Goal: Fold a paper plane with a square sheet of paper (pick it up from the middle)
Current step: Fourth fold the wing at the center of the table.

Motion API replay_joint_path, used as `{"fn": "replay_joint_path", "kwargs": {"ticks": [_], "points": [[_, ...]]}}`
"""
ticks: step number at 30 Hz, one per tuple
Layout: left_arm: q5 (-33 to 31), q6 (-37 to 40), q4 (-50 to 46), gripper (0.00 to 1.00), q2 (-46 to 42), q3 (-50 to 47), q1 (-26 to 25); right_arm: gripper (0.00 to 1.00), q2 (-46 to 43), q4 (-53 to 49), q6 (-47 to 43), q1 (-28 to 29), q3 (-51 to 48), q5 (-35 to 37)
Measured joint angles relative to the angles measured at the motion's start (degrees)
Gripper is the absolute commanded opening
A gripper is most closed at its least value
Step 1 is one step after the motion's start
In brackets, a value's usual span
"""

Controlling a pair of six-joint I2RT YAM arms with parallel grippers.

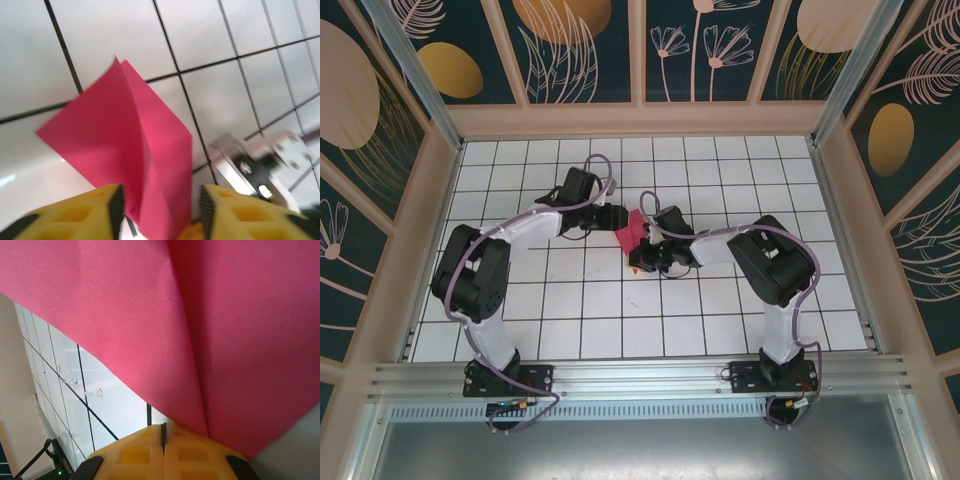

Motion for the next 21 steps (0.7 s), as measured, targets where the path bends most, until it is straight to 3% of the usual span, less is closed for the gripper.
{"fn": "replay_joint_path", "kwargs": {"ticks": [2, 8, 21], "points": [[2.5, -2.8, 2.3, 0.21, -3.2, -3.9, 0.0, 0.0, 0.0, 0.0, 0.0, 0.0, 0.0, 0.0], [9.6, -8.2, 7.2, 0.18, -5.0, -7.8, -0.1, 0.0, 0.0, -0.1, 0.0, 0.0, 0.1, 0.0], [12.3, -11.2, 15.8, 0.17, 8.3, -6.8, -0.4, 0.0, 0.0, -0.2, 0.0, 0.0, 0.2, 0.0]]}}
